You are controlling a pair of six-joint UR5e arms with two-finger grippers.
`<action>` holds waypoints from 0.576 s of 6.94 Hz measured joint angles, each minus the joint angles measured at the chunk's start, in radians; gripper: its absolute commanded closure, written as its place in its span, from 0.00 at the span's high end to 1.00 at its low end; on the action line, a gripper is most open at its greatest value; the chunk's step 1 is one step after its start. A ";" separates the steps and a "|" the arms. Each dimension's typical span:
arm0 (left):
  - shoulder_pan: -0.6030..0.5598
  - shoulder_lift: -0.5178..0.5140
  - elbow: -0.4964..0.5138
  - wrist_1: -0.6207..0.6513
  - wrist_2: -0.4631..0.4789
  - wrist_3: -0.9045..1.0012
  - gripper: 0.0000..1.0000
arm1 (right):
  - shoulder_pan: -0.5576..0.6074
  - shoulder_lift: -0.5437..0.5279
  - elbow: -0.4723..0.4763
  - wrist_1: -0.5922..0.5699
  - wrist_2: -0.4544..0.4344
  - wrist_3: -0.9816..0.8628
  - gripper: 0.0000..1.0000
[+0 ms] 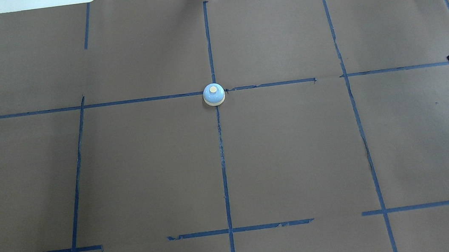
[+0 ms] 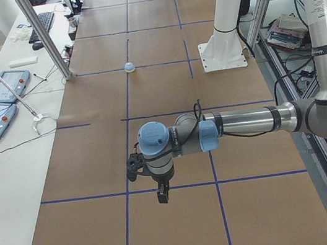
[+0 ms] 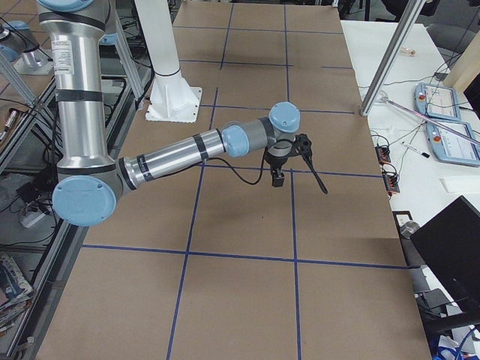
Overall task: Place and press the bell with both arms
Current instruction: 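Move the right gripper over the top of the bell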
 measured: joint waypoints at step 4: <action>-0.001 0.002 0.000 0.000 -0.028 0.000 1.00 | -0.476 0.487 -0.189 -0.001 -0.371 0.630 1.00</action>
